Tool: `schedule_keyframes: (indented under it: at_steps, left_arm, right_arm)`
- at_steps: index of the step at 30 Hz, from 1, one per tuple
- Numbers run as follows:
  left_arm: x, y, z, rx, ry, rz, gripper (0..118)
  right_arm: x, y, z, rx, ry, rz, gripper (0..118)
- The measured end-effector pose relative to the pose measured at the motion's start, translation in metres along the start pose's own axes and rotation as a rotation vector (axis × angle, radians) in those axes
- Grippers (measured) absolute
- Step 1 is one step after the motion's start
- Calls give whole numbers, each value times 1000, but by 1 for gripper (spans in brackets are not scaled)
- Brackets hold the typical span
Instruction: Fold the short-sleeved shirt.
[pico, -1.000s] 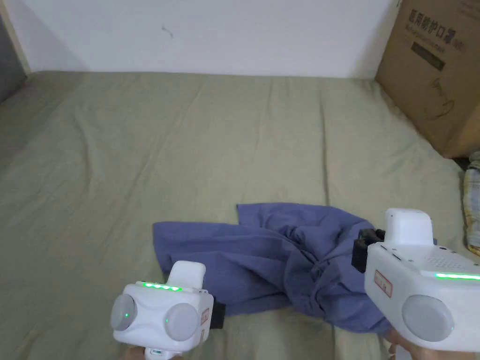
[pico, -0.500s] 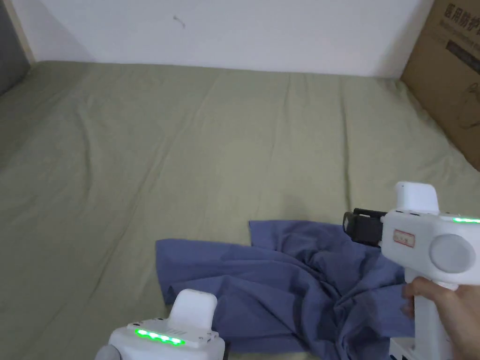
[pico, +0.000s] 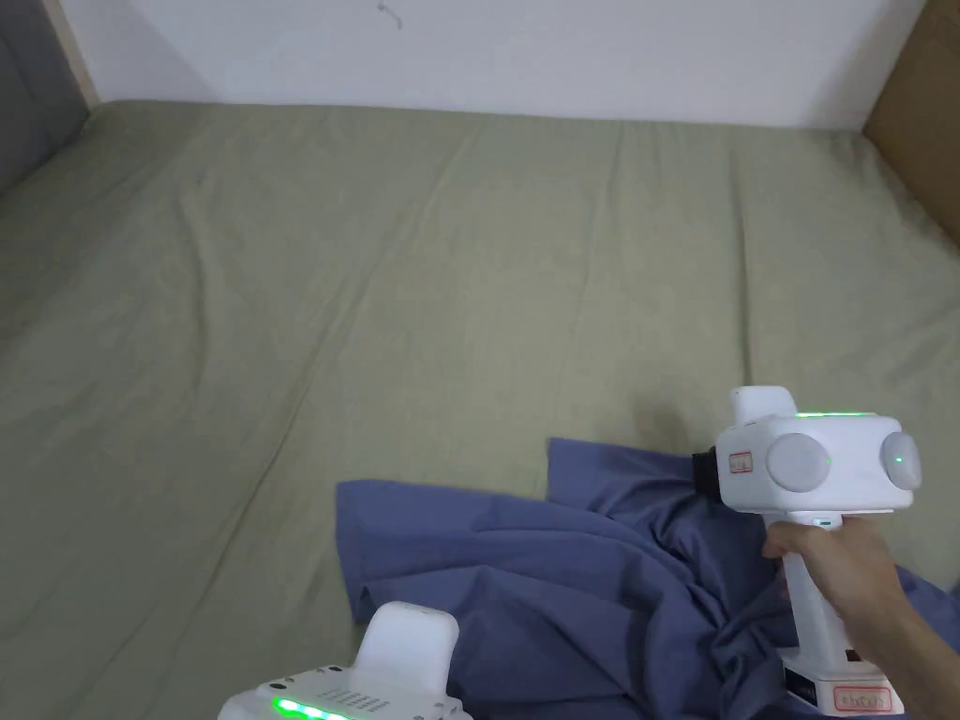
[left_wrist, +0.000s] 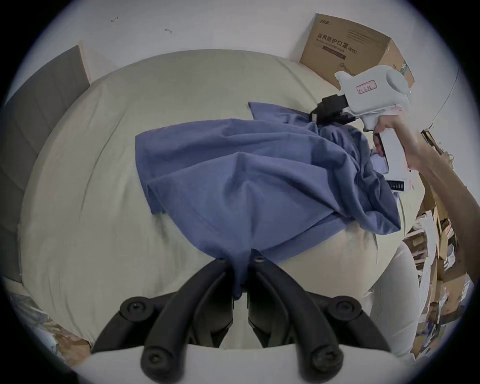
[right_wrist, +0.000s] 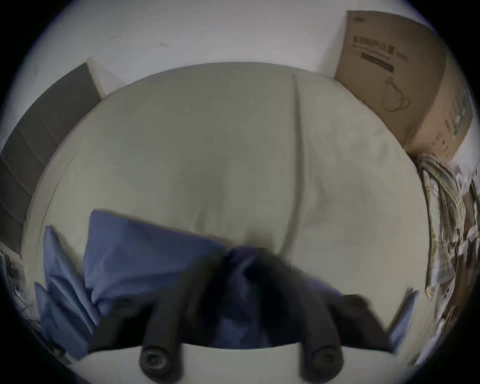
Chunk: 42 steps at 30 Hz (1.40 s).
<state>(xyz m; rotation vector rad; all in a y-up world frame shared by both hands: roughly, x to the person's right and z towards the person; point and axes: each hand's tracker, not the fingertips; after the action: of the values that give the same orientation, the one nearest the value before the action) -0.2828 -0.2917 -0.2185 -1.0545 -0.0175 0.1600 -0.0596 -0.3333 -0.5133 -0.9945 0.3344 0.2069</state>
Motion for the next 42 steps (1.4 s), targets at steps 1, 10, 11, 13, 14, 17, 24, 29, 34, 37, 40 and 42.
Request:
schedule_keyframes:
  at_steps: [1, 10, 11, 13, 14, 17, 24, 29, 34, 37, 40, 42]
  left_arm:
    - [1, 1, 2, -2, 4, -1, 7]
    - [2, 20, 42, 82, -12, -3, 7]
    - [1, 26, 50, 109, -8, -11, 7]
    - [-6, 39, 68, 169, 12, -9, 7]
    - [-13, 48, 78, 204, 29, 5, 7]
    - [-37, 73, 109, 290, 58, 50, 7]
    - [-91, 144, 178, 449, 202, 108, 7]
    - [-119, 192, 225, 531, 306, 127, 7]
    - [-137, 228, 270, 610, 354, 155, 7]
    - [-143, 250, 287, 649, 387, 147, 7]
    - [-151, 272, 299, 681, 416, 151, 7]
    - [-161, 289, 301, 694, 421, 162, 7]
  right_arm:
    - [-2, 1, -1, -9, -1, -10, 6]
    - [21, 15, 72, 99, -8, -115, 5]
    - [27, 19, 88, 128, -33, -115, 5]
    - [42, 27, 119, 178, -70, -108, 5]
    - [54, 32, 138, 201, -81, -123, 5]
    - [87, 44, 191, 280, -118, -179, 5]
    - [137, 60, 307, 418, -229, -241, 5]
    - [144, 74, 358, 484, -238, -250, 5]
    - [132, 99, 382, 546, -190, -263, 5]
    - [118, 124, 380, 561, -188, -238, 5]
    - [108, 152, 377, 573, -174, -225, 5]
    - [102, 175, 375, 581, -163, -224, 5]
